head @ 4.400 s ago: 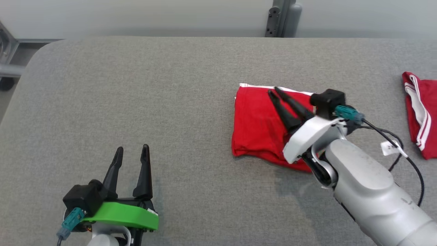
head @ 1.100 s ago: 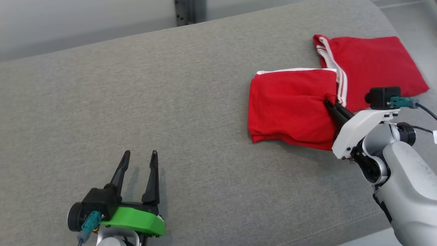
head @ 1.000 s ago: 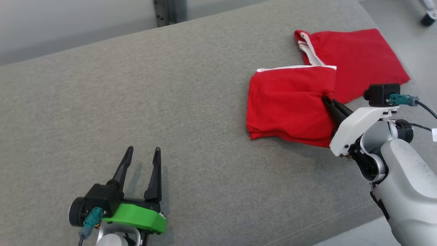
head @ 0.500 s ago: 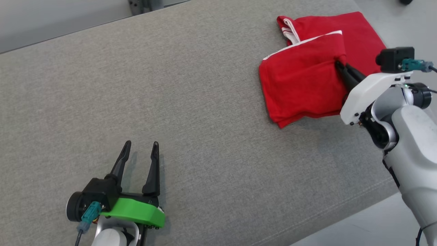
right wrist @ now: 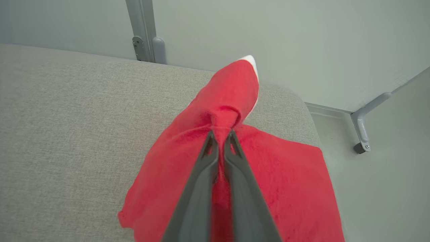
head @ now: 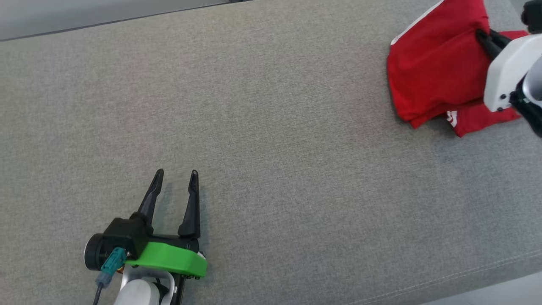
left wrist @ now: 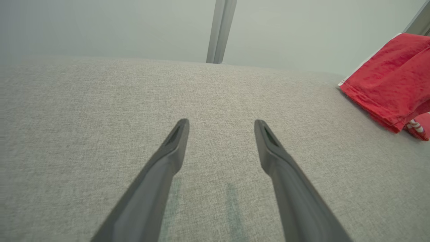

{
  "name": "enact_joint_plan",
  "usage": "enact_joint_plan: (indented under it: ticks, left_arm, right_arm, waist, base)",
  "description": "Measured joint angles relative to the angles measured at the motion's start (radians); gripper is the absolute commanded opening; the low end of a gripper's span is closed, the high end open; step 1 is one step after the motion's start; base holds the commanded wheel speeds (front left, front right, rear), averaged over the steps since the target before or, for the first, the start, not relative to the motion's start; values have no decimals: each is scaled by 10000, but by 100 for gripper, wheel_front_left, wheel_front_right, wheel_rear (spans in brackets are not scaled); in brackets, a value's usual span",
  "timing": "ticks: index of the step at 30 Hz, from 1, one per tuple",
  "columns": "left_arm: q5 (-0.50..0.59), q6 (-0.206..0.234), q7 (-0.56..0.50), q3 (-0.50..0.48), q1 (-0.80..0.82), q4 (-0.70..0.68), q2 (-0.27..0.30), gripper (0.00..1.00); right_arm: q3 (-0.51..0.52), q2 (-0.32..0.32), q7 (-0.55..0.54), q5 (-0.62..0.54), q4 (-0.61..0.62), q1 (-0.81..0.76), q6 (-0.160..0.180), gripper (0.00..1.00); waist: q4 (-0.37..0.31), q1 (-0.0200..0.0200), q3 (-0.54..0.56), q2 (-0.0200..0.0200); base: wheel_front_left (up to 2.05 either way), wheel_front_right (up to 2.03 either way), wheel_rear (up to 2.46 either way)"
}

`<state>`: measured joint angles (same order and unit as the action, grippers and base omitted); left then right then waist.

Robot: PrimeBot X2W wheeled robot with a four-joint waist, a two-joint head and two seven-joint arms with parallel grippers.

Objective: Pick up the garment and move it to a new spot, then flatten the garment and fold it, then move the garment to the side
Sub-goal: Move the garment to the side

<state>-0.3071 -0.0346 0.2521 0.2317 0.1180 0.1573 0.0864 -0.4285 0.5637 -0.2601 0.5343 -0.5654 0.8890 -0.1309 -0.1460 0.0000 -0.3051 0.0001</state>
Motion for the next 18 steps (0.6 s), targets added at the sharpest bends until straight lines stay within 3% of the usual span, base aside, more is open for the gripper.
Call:
enact_joint_plan:
  ticks: [5, 10, 18]
  left_arm:
    - [23, -10, 35, 88, 105, -81, 13, 100]
    - [94, -13, -13, 192, 266, -176, 84, 100]
    - [192, -6, -186, 322, 380, -393, 253, 100]
  right_arm:
    - [35, 1252, -282, 150, -412, 168, -2, 0]
    - [150, 1710, -17, -42, -1122, 266, -2, 0]
    - [81, 2036, 999, -1254, -2341, 635, -4, 0]
  waist:
    - [243, 0, -360, 0]
    - [421, 0, -725, 0]
    - [702, 0, -1307, 0]
  base:
    - [0, 0, 0]
    - [0, 0, 0]
    - [0, 0, 0]
